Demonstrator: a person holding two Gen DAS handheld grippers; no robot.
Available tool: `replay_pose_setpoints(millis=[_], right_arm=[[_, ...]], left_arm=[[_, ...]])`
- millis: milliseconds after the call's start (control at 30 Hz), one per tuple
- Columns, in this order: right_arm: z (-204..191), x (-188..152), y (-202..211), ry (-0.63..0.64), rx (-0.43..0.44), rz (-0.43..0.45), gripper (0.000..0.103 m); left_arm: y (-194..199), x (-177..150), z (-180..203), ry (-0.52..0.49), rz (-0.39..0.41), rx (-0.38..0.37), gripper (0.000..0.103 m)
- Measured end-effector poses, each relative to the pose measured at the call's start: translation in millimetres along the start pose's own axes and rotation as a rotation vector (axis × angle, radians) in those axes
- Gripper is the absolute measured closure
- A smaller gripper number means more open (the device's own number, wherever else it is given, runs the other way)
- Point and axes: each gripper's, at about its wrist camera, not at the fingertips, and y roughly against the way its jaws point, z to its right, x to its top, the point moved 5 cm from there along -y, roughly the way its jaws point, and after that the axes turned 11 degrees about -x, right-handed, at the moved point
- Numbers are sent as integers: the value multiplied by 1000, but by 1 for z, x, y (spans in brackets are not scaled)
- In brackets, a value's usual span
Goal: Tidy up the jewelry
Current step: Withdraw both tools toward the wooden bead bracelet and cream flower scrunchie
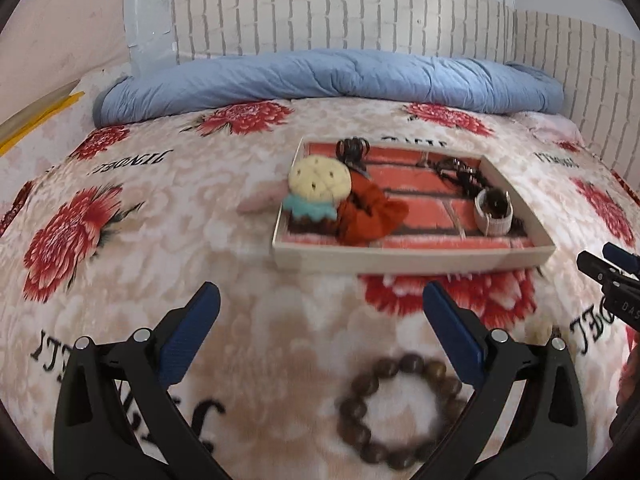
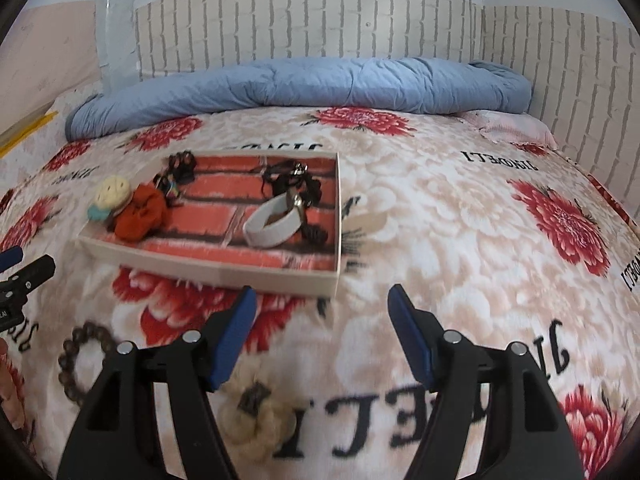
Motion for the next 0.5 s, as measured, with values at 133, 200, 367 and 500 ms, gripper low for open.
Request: replay_pose_setpoints(millis=[133, 200, 367, 500], right_arm=[[0, -14, 8, 13, -2, -11, 36], [1, -19, 10, 16, 1, -16, 36], [3, -34, 9, 25, -3, -44, 36], [2, -49, 3, 38, -3, -78, 36]], left_arm=[[7, -15, 1, 13, -9, 13, 5], [8, -23, -1, 33, -23, 13, 5], [3, -44, -3, 68, -78, -5, 5], [-5, -57, 1, 49, -118, 15, 5]])
